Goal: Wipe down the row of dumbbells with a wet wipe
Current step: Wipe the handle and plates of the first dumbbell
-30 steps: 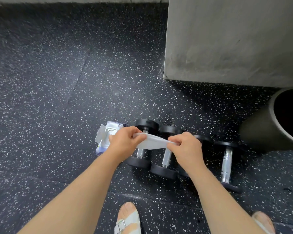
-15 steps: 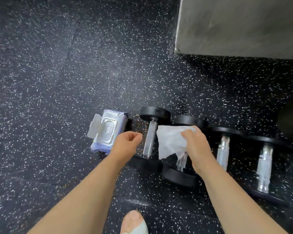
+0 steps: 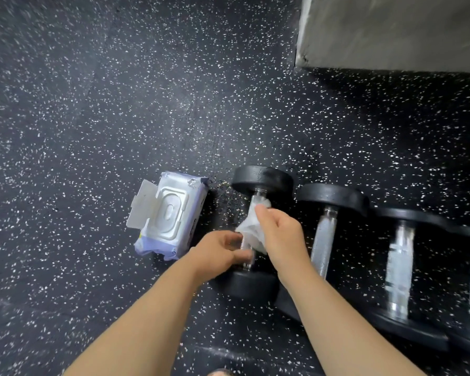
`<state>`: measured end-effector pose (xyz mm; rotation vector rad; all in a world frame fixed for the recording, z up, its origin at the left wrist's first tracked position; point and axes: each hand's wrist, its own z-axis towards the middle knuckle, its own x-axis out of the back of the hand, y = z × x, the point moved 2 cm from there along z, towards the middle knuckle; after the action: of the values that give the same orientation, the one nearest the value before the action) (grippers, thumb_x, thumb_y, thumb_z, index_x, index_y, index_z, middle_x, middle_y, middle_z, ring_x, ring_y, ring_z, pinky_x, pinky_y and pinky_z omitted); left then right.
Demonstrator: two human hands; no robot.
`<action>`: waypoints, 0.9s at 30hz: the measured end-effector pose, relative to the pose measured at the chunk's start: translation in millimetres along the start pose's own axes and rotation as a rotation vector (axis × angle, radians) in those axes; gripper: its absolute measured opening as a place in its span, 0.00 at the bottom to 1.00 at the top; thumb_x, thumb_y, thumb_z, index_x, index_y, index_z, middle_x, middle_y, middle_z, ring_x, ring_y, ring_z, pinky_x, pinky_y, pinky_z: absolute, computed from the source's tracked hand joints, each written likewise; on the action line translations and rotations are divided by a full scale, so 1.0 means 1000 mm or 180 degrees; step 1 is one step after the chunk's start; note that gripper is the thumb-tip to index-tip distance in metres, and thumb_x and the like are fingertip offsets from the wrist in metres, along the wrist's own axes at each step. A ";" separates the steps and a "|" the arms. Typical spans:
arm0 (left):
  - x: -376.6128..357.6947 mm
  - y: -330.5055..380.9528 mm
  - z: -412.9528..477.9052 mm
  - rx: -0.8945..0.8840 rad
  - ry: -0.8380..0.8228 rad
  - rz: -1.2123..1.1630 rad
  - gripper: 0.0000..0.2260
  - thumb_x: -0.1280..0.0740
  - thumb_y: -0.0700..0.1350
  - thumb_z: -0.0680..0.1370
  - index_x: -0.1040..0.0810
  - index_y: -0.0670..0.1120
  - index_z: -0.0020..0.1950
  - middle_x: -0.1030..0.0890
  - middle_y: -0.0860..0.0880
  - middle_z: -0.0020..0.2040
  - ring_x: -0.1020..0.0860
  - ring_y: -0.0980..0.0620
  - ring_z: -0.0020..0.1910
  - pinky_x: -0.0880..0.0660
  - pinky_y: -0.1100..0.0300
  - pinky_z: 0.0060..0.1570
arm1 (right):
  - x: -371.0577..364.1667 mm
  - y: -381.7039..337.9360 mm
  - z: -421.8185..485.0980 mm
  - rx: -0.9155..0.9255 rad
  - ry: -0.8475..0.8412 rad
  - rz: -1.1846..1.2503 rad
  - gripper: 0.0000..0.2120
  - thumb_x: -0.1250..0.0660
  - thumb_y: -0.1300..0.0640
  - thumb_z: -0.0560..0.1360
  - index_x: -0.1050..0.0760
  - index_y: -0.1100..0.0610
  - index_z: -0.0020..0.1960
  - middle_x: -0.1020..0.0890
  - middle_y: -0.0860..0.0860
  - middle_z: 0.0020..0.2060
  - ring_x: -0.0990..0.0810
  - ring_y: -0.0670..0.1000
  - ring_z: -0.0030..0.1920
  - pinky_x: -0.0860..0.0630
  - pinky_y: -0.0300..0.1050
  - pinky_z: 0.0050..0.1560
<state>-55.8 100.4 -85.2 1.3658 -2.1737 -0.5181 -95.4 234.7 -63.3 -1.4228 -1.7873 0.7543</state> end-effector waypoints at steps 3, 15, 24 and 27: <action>0.002 -0.008 0.003 0.0031 0.0056 0.0341 0.19 0.30 0.69 0.59 0.17 0.58 0.41 0.14 0.55 0.41 0.18 0.46 0.51 0.30 0.41 0.64 | -0.009 0.007 0.004 0.0137 0.0084 -0.0282 0.08 0.35 0.56 0.76 0.23 0.52 0.38 0.25 0.50 0.47 0.28 0.43 0.41 0.33 0.29 0.40; 0.018 -0.013 -0.016 0.0365 0.0120 0.0264 0.15 0.31 0.42 0.76 0.25 0.46 0.28 0.27 0.51 0.28 0.32 0.53 0.30 0.34 0.62 0.33 | -0.035 0.022 -0.031 0.0265 0.0374 -0.1436 0.04 0.35 0.52 0.76 0.26 0.52 0.46 0.24 0.46 0.48 0.24 0.49 0.43 0.27 0.43 0.44; -0.002 -0.039 -0.037 0.0130 0.0949 0.1008 0.12 0.33 0.59 0.74 0.23 0.52 0.38 0.21 0.54 0.34 0.24 0.55 0.40 0.38 0.56 0.51 | -0.044 0.021 -0.036 0.0392 0.0516 -0.1465 0.07 0.36 0.52 0.76 0.31 0.53 0.51 0.23 0.50 0.49 0.24 0.55 0.47 0.30 0.47 0.44; -0.001 -0.035 -0.044 0.0165 0.1148 0.0744 0.07 0.32 0.56 0.75 0.20 0.65 0.37 0.19 0.63 0.33 0.25 0.60 0.45 0.46 0.56 0.49 | -0.043 0.010 -0.012 0.0516 0.0867 -0.1390 0.06 0.36 0.57 0.76 0.25 0.54 0.52 0.24 0.52 0.49 0.24 0.55 0.47 0.32 0.46 0.45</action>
<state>-4.1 84.2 -70.7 1.1103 -2.0197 -0.1160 -74.6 195.1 -72.2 -0.9313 -1.6953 0.4399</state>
